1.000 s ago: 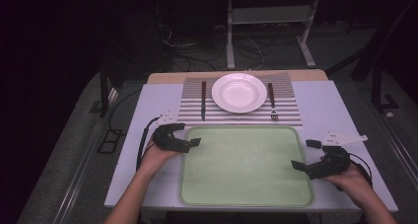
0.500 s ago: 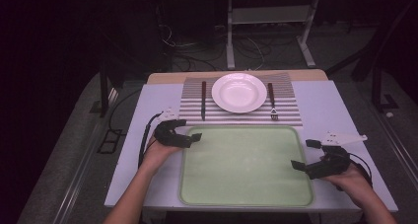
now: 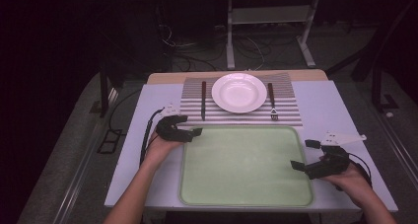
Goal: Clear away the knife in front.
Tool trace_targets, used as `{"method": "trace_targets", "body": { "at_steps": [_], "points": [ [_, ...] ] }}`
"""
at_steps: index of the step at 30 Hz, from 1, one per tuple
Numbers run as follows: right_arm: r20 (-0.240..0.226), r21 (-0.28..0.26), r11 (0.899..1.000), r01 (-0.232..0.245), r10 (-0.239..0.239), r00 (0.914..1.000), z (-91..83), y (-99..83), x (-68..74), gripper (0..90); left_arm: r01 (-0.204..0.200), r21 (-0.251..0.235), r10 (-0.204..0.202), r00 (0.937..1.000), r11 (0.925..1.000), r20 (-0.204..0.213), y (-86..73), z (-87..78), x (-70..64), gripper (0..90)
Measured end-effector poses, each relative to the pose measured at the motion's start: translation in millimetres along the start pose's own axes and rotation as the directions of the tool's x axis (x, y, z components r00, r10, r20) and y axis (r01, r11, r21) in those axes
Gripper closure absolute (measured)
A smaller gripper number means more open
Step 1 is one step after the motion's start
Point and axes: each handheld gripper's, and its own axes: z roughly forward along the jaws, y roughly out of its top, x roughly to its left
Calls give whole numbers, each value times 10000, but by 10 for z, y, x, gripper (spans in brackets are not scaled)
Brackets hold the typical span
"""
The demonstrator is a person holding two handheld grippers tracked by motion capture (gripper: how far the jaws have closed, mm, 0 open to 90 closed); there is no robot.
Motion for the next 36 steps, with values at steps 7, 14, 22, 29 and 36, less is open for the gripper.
{"method": "trace_targets", "body": {
  "at_steps": [7,14,22,29,36],
  "points": [
    [-5,1,10000,1,-1,10000,1,1,0,0,40,63,-39,10000,10000,-57,45,89,65,183],
    [-11,-11,10000,-6,6,10000,0,1,-1,0,91,116,-90,9999,9999,-93,77,133,106,217],
    [-5,17,10000,-5,5,10000,5,0,3,0,16,307,-14,10000,9995,-53,105,191,130,267],
    [-2,6,10000,-7,7,10000,4,-3,12,0,184,284,-185,9998,9994,36,175,248,182,334],
    [19,21,10000,-43,43,10000,5,-6,13,0,277,327,-279,9996,9991,48,223,294,214,383]
  ]
}}
